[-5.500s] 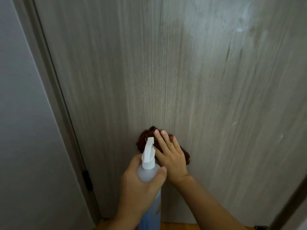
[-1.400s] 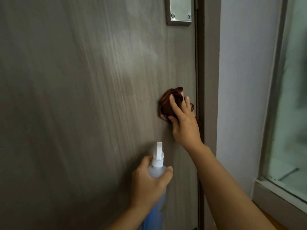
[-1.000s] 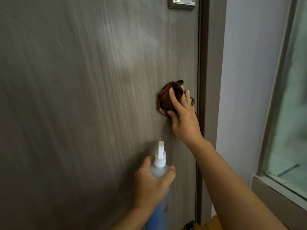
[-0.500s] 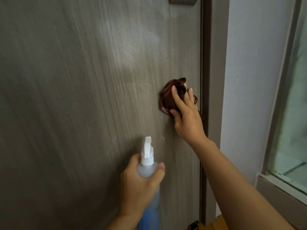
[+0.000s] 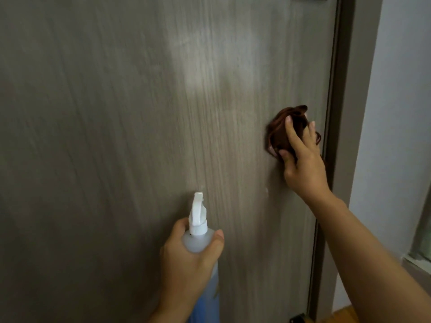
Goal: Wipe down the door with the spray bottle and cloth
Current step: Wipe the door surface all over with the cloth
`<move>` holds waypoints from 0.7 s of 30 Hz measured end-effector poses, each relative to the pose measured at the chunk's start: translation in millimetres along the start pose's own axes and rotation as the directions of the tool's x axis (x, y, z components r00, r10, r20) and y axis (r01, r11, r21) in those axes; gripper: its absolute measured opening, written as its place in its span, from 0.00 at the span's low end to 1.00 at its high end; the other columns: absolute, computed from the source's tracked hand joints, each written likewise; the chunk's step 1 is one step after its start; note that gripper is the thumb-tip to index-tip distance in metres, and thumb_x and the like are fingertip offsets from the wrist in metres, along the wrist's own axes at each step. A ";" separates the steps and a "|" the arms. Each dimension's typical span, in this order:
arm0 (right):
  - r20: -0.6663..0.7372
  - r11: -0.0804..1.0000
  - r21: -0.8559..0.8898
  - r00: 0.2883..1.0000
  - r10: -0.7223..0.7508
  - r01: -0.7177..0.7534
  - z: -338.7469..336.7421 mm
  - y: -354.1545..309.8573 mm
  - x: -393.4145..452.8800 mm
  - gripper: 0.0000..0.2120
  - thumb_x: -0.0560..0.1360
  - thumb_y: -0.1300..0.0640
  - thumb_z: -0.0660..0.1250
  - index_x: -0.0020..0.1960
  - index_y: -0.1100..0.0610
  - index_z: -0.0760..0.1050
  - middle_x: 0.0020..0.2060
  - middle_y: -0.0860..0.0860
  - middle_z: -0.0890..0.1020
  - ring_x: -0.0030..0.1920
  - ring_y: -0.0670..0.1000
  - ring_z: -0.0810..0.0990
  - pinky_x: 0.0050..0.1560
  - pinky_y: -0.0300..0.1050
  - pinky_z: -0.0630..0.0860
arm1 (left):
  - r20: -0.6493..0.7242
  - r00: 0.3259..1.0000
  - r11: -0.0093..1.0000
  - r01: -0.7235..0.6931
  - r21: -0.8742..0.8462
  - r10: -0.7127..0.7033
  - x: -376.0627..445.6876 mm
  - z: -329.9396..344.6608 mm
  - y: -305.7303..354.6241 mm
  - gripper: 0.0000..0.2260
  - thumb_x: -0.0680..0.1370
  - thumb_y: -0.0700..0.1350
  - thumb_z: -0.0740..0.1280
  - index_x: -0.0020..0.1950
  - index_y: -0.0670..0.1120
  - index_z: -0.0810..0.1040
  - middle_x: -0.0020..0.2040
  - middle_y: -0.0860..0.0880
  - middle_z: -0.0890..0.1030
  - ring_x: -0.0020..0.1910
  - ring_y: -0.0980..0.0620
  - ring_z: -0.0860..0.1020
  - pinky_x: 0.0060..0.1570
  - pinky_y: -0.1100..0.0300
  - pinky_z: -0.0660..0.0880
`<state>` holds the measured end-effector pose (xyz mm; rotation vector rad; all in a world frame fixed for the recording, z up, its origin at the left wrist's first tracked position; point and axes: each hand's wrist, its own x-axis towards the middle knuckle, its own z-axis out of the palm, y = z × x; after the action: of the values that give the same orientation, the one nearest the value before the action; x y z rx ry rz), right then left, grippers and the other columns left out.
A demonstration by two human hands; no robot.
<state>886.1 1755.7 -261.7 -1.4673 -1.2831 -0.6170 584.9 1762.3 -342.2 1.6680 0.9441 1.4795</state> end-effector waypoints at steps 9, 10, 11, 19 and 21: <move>0.003 1.000 -0.017 1.000 -0.024 0.024 2.4 2.3 -1.4 0.37 0.83 0.59 0.63 0.83 0.41 0.49 0.83 0.53 0.52 0.83 0.60 0.43 0.77 0.71 0.57 | 0.018 0.999 0.999 -0.030 -0.011 0.030 4.8 3.6 7.4 0.20 0.62 0.62 0.76 0.45 0.50 0.82 0.35 0.54 0.84 0.34 0.55 0.83 0.38 0.56 0.79; 0.005 0.999 -0.018 1.000 -0.031 0.031 2.4 2.9 -1.5 0.36 0.83 0.58 0.63 0.83 0.41 0.49 0.83 0.53 0.52 0.83 0.60 0.43 0.77 0.72 0.57 | 0.031 0.999 0.999 -0.036 -0.013 0.037 4.5 4.0 8.0 0.21 0.62 0.63 0.75 0.45 0.50 0.81 0.35 0.54 0.83 0.34 0.55 0.83 0.38 0.55 0.79; 0.009 0.999 -0.021 0.999 -0.037 0.038 2.0 3.6 -1.8 0.36 0.83 0.58 0.63 0.83 0.41 0.49 0.83 0.53 0.52 0.83 0.59 0.43 0.77 0.71 0.57 | 0.042 0.998 0.999 -0.041 -0.014 0.042 4.4 4.5 9.3 0.21 0.62 0.63 0.75 0.45 0.50 0.81 0.35 0.53 0.83 0.34 0.54 0.83 0.38 0.55 0.79; 0.031 0.981 -0.174 0.996 -0.085 0.089 -3.0 20.9 -16.0 0.31 0.85 0.47 0.58 0.84 0.46 0.50 0.82 0.56 0.57 0.83 0.60 0.48 0.78 0.67 0.57 | 0.093 0.985 0.987 -0.138 -0.078 0.145 25.6 9.0 52.3 0.19 0.63 0.62 0.76 0.45 0.50 0.81 0.36 0.51 0.84 0.36 0.50 0.84 0.41 0.47 0.82; 0.023 0.984 -0.175 0.999 -0.026 0.030 0.1 25.5 -27.1 0.32 0.83 0.46 0.57 0.84 0.46 0.49 0.82 0.57 0.58 0.83 0.59 0.47 0.78 0.68 0.57 | 0.109 0.979 0.980 -0.157 -0.120 0.170 36.3 5.8 69.5 0.19 0.63 0.61 0.77 0.45 0.49 0.82 0.37 0.48 0.85 0.36 0.46 0.85 0.42 0.42 0.83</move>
<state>901.8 1748.2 -294.7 -1.6055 -1.2938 -0.7511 598.3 1760.1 -264.8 1.7651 0.6624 1.4918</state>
